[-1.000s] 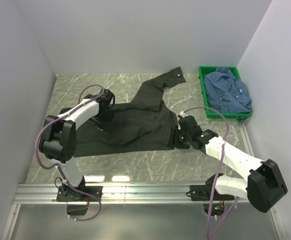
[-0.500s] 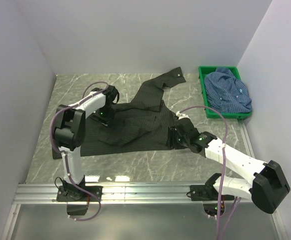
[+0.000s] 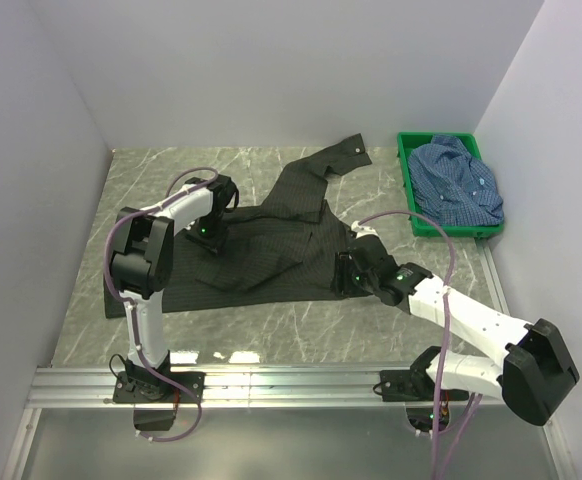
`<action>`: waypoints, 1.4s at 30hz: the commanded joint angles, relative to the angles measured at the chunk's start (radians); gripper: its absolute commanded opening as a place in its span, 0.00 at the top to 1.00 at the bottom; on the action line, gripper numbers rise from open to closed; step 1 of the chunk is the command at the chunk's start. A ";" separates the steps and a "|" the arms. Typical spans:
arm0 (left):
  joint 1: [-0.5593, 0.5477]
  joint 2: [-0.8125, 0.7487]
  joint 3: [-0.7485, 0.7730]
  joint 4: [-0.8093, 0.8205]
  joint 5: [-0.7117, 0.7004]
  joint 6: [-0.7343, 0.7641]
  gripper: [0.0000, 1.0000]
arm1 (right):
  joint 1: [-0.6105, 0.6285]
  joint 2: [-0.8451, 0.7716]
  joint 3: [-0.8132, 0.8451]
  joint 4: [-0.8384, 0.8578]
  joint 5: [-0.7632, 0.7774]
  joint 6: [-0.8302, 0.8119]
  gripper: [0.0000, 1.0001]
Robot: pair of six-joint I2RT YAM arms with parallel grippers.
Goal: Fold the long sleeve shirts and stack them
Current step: Fold the shirt
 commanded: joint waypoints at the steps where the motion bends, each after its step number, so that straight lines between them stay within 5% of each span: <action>1: 0.002 0.005 -0.012 -0.009 -0.001 -0.004 0.69 | 0.006 0.010 0.006 0.040 0.025 0.002 0.46; 13: 0.002 -0.004 -0.023 -0.013 0.000 0.022 0.99 | 0.007 0.015 -0.002 0.054 0.020 0.006 0.46; 33: -0.090 -0.129 0.181 -0.106 -0.179 0.102 0.99 | 0.007 0.024 0.002 0.079 0.014 0.032 0.47; 42: -0.141 -0.209 0.266 0.127 -0.289 0.413 0.99 | 0.006 -0.016 0.009 0.060 0.031 0.048 0.48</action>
